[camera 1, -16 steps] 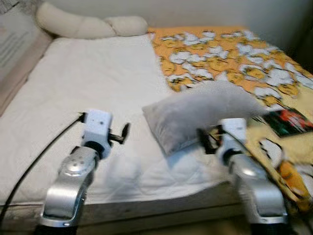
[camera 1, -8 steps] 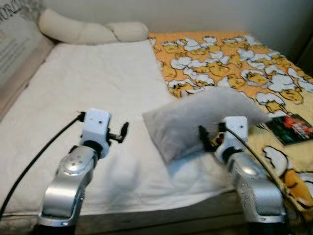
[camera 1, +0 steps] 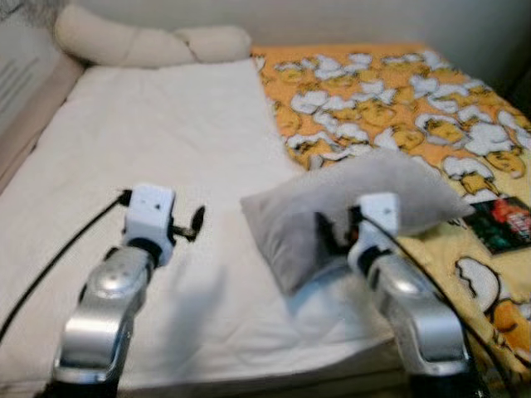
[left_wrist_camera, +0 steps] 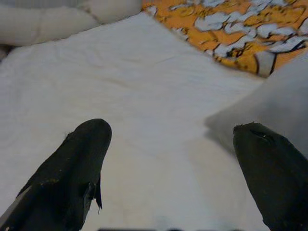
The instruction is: Clean up the room
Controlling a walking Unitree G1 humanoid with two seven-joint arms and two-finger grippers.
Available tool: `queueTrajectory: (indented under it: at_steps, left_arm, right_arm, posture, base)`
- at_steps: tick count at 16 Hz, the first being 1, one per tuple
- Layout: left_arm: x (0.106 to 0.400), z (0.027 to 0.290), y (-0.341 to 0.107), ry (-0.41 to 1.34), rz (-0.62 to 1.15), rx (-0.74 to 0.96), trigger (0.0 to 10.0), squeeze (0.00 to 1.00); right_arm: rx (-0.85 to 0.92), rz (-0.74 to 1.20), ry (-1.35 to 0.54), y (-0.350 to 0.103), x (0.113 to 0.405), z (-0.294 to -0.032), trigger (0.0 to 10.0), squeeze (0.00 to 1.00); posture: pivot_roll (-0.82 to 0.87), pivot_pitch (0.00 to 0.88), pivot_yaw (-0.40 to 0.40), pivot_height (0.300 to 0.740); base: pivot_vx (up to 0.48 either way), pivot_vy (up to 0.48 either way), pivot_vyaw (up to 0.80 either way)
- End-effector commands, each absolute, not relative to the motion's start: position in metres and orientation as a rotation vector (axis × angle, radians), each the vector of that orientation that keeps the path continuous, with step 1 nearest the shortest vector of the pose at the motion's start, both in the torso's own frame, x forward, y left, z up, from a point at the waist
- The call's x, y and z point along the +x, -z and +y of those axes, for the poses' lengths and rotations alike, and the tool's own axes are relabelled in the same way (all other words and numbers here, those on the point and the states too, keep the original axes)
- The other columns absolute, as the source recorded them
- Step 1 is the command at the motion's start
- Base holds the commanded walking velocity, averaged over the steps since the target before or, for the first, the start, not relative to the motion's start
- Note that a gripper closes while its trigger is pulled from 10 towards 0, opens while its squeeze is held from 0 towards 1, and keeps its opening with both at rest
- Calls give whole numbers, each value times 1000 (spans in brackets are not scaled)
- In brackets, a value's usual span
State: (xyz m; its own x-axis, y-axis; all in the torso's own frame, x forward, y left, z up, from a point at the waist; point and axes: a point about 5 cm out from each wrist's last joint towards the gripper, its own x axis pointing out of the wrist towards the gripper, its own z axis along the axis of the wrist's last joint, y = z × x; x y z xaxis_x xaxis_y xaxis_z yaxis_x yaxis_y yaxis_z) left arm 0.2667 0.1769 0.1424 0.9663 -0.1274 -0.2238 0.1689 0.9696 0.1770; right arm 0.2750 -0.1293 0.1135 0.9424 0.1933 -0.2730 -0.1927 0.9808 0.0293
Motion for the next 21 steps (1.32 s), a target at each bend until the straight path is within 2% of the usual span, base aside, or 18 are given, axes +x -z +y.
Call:
queueTrajectory:
  at_steps: [1, 7, 18, 21]
  left_arm:
    - [268, 170, -144, 173, 204, 195, 10000, 0]
    - [269, 170, -144, 172, 203, 194, 10000, 0]
    - [266, 167, -139, 161, 219, 228, 10000, 0]
    - [263, 162, -138, 213, 222, 233, 10000, 0]
  right_arm:
    - [-16, 271, -161, -116, 276, -142, 10000, 0]
    - [5, 260, -161, -117, 275, -141, 10000, 0]
    - [1, 315, -162, -111, 273, -148, 10000, 0]
    - [-44, 359, -103, -108, 272, -154, 10000, 0]
  posture:
    - [-38, 0, -11, 740]
    - [-39, 0, -9, 740]
    - [-50, 0, -1, 740]
    - [-43, 0, -4, 740]
  base:
    - [289, 0, 0]
    - [287, 0, 233]
    - [0, 0, 0]
    - [0, 0, 0]
